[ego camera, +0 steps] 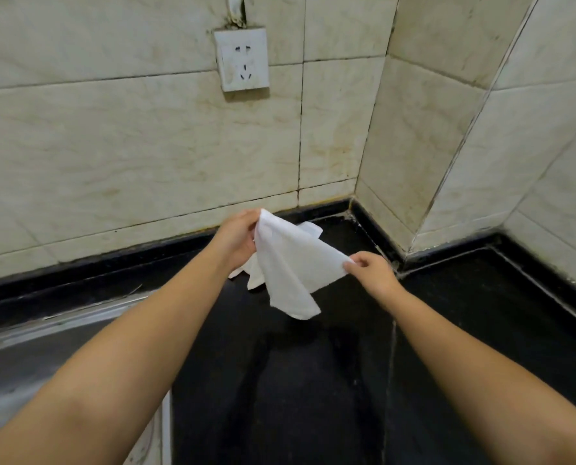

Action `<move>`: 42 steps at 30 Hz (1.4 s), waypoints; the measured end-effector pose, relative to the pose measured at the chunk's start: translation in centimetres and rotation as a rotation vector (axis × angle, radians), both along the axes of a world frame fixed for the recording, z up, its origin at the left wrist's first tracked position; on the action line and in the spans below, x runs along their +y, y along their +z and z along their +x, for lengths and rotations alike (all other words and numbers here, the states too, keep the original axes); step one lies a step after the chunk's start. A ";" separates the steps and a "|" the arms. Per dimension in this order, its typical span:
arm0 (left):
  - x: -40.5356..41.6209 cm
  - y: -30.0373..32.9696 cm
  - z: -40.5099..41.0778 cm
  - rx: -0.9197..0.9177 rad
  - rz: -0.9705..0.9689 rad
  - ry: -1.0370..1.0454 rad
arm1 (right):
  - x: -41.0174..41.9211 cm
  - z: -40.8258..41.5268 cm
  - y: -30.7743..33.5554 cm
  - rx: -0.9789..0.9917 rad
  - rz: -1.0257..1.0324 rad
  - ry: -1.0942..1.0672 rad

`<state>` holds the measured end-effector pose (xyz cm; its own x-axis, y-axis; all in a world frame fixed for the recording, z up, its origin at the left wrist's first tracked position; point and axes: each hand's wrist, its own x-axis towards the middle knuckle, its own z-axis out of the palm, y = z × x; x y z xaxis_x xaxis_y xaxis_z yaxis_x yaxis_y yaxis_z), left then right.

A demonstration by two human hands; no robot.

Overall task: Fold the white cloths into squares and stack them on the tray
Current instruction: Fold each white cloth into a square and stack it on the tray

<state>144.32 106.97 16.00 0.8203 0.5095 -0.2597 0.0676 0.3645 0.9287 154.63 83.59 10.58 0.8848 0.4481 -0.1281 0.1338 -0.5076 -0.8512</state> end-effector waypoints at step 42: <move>-3.8 -17.7 -4.7 0.622 0.867 -0.085 | -4.2 -2.6 -10.4 0.066 -0.514 -0.092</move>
<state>139.62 103.15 -1.73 0.7102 0.6683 -0.2214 0.6127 -0.4320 0.6618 152.08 79.37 0.19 0.9002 0.2339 -0.3675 0.0239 -0.8689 -0.4944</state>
